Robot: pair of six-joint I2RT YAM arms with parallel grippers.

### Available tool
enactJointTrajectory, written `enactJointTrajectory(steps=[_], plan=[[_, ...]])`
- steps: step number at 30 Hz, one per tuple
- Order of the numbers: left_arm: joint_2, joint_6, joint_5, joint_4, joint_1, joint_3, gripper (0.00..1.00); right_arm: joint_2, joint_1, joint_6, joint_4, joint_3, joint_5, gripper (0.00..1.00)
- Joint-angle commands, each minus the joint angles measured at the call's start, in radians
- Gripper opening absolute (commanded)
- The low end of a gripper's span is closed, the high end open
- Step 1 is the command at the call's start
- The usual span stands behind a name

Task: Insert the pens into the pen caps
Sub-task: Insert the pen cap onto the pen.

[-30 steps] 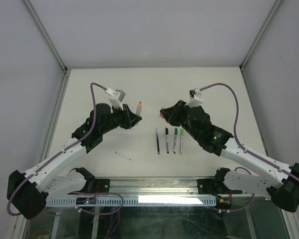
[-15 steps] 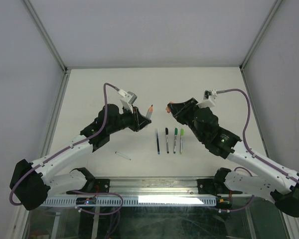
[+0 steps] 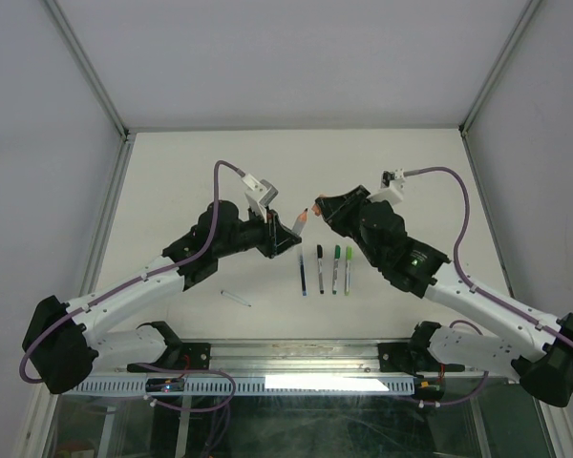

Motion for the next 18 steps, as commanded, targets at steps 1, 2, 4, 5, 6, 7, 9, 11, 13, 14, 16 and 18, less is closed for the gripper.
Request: enactJointTrajectory(steps=[1,2,4,5,6,7,9,11,13,14,16,18], plan=[[-0.003,0.039,0.037,0.066,-0.018,0.046,0.00,0.003,0.001,-0.043,0.054,0.058,0.038,0.00],[-0.005,0.042,0.042,0.065,-0.018,0.046,0.00,0.001,0.001,-0.076,0.058,0.060,0.040,0.00],[-0.014,0.043,0.056,0.062,-0.017,0.051,0.00,-0.014,0.001,-0.189,0.091,0.051,0.045,0.00],[-0.023,0.035,0.063,0.061,-0.017,0.055,0.00,-0.030,0.001,-0.262,0.137,0.037,0.038,0.00],[-0.036,0.025,0.068,0.060,-0.018,0.062,0.00,-0.053,0.000,-0.342,0.201,0.015,0.016,0.00],[-0.049,0.013,0.075,0.060,-0.017,0.068,0.00,-0.078,-0.001,-0.417,0.270,-0.010,-0.020,0.00],[-0.076,-0.011,0.101,0.063,-0.017,0.087,0.00,-0.122,-0.005,-0.532,0.323,-0.026,-0.094,0.00],[-0.103,-0.031,0.125,0.076,-0.018,0.102,0.00,-0.149,-0.017,-0.591,0.303,-0.005,-0.148,0.00],[-0.128,-0.050,0.143,0.088,-0.017,0.116,0.00,-0.164,-0.055,-0.612,0.278,0.024,-0.239,0.00],[-0.138,-0.058,0.150,0.090,-0.017,0.125,0.00,-0.166,-0.091,-0.613,0.277,0.037,-0.296,0.00],[-0.154,-0.068,0.161,0.091,-0.018,0.147,0.00,-0.141,-0.194,-0.593,0.279,0.071,-0.460,0.00],[-0.164,-0.076,0.166,0.092,-0.018,0.171,0.00,-0.091,-0.338,-0.539,0.306,0.113,-0.703,0.00]])
